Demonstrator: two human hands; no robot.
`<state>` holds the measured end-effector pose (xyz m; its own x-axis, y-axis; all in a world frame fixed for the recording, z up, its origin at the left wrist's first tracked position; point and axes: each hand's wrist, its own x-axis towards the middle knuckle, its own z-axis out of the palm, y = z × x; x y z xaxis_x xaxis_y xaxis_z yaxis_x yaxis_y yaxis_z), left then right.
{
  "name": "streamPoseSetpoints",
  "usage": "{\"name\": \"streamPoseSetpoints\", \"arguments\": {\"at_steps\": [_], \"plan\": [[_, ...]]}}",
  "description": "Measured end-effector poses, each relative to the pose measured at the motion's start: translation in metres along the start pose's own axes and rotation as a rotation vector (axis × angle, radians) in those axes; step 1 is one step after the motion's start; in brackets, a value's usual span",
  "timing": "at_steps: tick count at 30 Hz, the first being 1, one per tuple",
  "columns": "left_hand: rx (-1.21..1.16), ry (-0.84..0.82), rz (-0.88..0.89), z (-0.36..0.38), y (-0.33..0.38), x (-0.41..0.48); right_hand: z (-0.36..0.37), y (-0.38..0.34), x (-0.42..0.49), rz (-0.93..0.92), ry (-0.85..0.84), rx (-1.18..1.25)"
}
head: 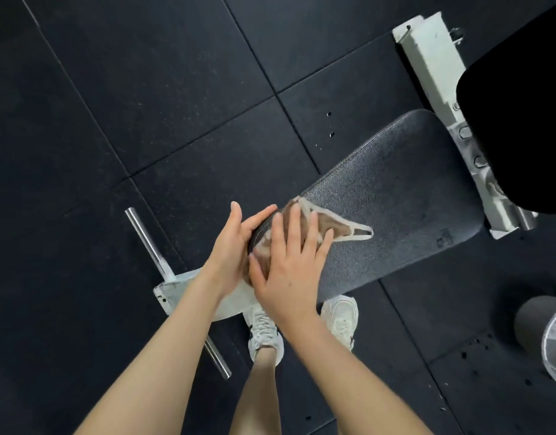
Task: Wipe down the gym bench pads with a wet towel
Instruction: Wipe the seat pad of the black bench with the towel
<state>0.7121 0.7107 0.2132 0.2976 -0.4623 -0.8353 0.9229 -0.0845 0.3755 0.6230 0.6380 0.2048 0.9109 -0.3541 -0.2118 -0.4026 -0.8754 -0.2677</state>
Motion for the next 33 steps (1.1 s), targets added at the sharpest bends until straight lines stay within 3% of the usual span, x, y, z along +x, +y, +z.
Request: {"name": "streamPoseSetpoints", "arguments": {"at_steps": [3,6,9,14,17,20,22,24,27,30,33], "plan": [[0.02,-0.02,-0.003,-0.003,0.0,0.002,0.005,0.039,-0.038,-0.113,0.042,-0.067],[0.074,-0.029,0.0,-0.006,-0.001,0.001,-0.005,0.067,-0.057,-0.023,0.014,-0.073],[0.09,-0.044,0.011,-0.008,0.001,0.0,-0.008,0.039,-0.009,0.029,0.008,-0.052],[0.321,0.16,0.164,0.001,-0.004,-0.016,-0.005,0.026,0.034,-0.008,0.068,-0.03],[0.455,0.236,0.248,0.015,-0.011,-0.029,-0.008,0.056,-0.012,-0.132,0.054,-0.038],[0.647,0.302,0.303,0.024,-0.015,-0.027,-0.023,0.12,0.0,-0.295,0.031,-0.076],[0.841,0.354,0.371,0.023,-0.018,-0.024,-0.037,0.167,0.031,-0.198,0.04,-0.12],[1.04,0.401,0.477,0.022,-0.018,-0.019,-0.053,0.197,0.062,0.045,0.05,-0.12],[1.2,0.476,0.511,0.029,-0.018,-0.007,-0.049,0.176,0.065,0.267,0.076,-0.073],[1.186,0.555,0.512,0.047,-0.022,0.0,-0.034,0.132,0.022,0.148,0.019,-0.058],[1.187,0.636,0.504,0.059,-0.028,0.003,-0.036,0.143,0.023,-0.068,-0.005,-0.09]]}}
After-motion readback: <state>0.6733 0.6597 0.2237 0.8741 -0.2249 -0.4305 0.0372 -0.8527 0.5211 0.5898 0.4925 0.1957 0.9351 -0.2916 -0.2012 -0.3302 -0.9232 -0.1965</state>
